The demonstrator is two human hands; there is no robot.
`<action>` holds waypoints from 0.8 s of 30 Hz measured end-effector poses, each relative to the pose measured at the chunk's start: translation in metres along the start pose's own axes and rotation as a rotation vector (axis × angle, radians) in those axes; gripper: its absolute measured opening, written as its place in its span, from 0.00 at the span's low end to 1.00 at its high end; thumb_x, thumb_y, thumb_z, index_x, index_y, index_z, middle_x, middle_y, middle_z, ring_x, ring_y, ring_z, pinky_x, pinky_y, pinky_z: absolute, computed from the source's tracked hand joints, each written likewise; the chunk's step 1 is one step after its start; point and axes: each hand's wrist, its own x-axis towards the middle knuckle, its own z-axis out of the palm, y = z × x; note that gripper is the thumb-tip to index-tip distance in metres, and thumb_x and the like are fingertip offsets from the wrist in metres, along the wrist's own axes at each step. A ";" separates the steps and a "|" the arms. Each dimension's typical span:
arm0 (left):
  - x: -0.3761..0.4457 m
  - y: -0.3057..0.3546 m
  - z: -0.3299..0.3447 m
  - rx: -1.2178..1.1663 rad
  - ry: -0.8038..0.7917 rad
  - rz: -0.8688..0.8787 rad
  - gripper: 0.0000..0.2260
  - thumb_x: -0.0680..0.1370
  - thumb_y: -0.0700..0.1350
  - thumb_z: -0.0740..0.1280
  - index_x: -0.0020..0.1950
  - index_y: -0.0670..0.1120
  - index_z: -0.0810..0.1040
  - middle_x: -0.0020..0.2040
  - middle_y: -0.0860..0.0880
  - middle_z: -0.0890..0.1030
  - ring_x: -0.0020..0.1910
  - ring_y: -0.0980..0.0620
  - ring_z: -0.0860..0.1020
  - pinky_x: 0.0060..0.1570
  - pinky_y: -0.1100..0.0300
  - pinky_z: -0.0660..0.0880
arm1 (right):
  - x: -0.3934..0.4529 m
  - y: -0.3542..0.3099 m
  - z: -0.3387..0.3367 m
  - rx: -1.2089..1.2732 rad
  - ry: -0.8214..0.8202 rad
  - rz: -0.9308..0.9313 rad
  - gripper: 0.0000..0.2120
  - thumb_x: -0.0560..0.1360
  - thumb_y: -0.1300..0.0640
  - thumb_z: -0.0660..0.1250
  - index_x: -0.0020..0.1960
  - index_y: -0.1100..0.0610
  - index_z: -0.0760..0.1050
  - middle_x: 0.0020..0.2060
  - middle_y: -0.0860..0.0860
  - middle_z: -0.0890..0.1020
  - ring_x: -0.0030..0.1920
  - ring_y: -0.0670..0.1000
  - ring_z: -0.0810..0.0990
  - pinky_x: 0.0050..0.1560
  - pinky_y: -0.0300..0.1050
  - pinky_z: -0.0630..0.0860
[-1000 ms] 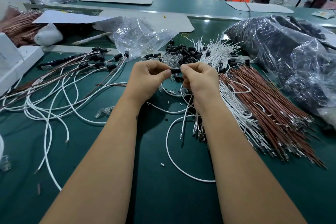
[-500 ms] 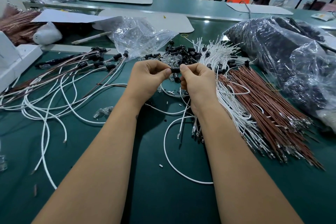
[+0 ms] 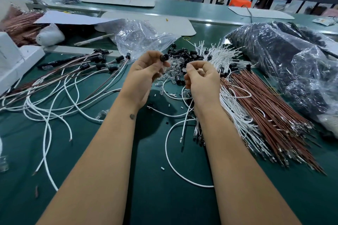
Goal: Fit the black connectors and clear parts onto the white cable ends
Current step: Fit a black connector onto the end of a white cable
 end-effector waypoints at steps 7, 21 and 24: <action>0.000 0.000 -0.002 -0.194 -0.166 0.006 0.09 0.80 0.33 0.56 0.49 0.46 0.72 0.42 0.50 0.82 0.47 0.51 0.75 0.51 0.60 0.70 | -0.001 0.000 0.000 -0.053 -0.009 -0.010 0.06 0.77 0.58 0.67 0.42 0.52 0.77 0.33 0.49 0.78 0.32 0.45 0.75 0.33 0.38 0.74; 0.001 0.001 -0.003 0.009 -0.060 -0.010 0.09 0.80 0.35 0.60 0.46 0.47 0.75 0.35 0.51 0.79 0.36 0.54 0.72 0.40 0.62 0.68 | -0.002 -0.004 0.002 0.055 -0.023 -0.003 0.05 0.74 0.64 0.69 0.43 0.55 0.79 0.36 0.51 0.81 0.37 0.47 0.78 0.36 0.34 0.75; 0.002 -0.006 0.000 0.365 0.067 0.037 0.08 0.79 0.36 0.63 0.45 0.48 0.77 0.34 0.51 0.77 0.32 0.59 0.72 0.37 0.68 0.69 | -0.002 -0.004 0.001 0.160 -0.031 0.026 0.06 0.74 0.66 0.68 0.42 0.57 0.80 0.33 0.51 0.80 0.34 0.47 0.76 0.33 0.35 0.74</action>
